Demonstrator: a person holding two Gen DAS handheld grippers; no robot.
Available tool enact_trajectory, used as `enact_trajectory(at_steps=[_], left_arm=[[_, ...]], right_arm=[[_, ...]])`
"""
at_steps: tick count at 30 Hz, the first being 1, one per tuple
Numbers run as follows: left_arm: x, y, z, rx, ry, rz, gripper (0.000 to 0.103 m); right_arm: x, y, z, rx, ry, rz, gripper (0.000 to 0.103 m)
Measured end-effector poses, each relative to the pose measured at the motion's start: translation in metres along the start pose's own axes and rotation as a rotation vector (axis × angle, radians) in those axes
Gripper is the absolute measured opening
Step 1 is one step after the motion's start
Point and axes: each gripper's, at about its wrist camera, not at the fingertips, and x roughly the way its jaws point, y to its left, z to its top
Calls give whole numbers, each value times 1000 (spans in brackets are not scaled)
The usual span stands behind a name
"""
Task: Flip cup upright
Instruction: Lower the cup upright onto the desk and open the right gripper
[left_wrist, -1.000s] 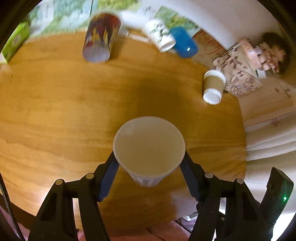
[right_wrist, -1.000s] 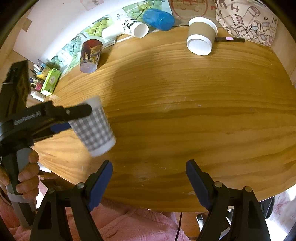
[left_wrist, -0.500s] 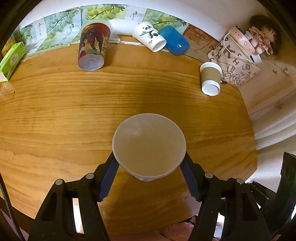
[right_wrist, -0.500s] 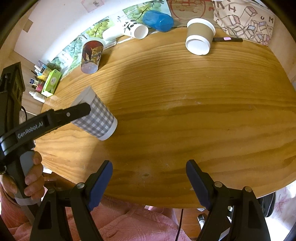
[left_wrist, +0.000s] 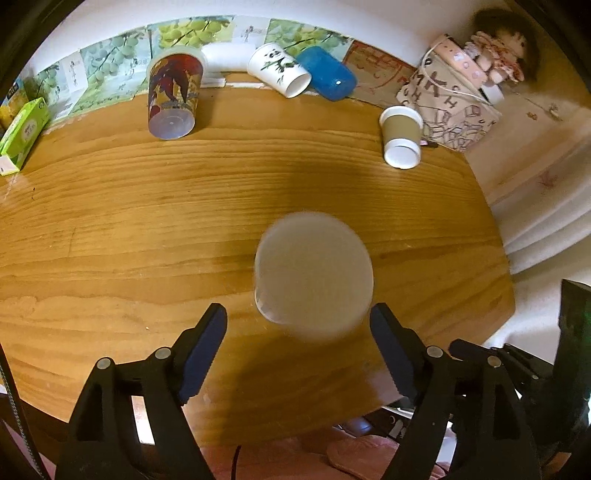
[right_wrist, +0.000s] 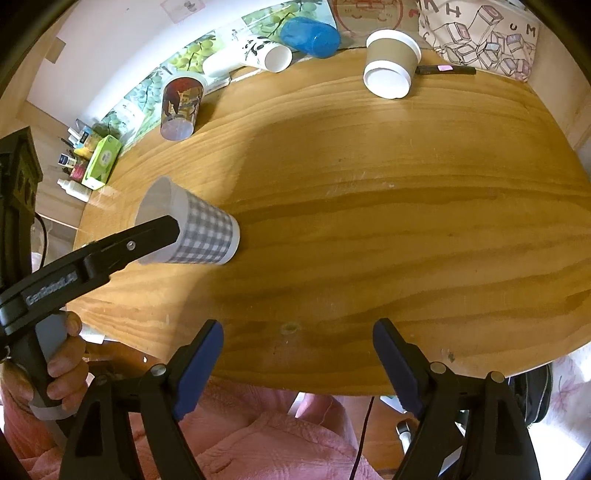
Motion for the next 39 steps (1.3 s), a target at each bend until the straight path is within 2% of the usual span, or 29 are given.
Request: enact_trajectory(at_steps=[5, 12, 16, 21, 22, 23, 27, 32, 39], left_arm=[[-17, -8, -12, 35, -43, 32, 83], [-50, -9, -28, 47, -133, 94, 83], [-71, -6, -31, 32, -188, 96, 83], [-105, 2, -30, -58, -274, 43, 83], [-111, 3, -29, -70, -292, 37, 83], [-115, 3, -29, -78, -302, 38, 83], [-135, 0, -29, -100, -368, 65, 83], [-156, -4, -33, -113, -440, 122, 87], [-175, -14, -43, -71, -544, 272, 89]], right_arm=[[-3, 0, -10, 3, -9, -3, 84], [-18, 4, -23, 26, -80, 1, 85], [-36, 14, -26, 2, -159, -17, 88], [-64, 29, -21, -25, -268, -9, 92], [-71, 33, -20, -31, -293, -6, 97], [-77, 36, -19, -37, -315, -4, 102], [-107, 49, -21, -71, -420, -9, 103], [-136, 58, -26, -84, -530, -13, 103], [-158, 66, -30, -79, -638, -8, 103]])
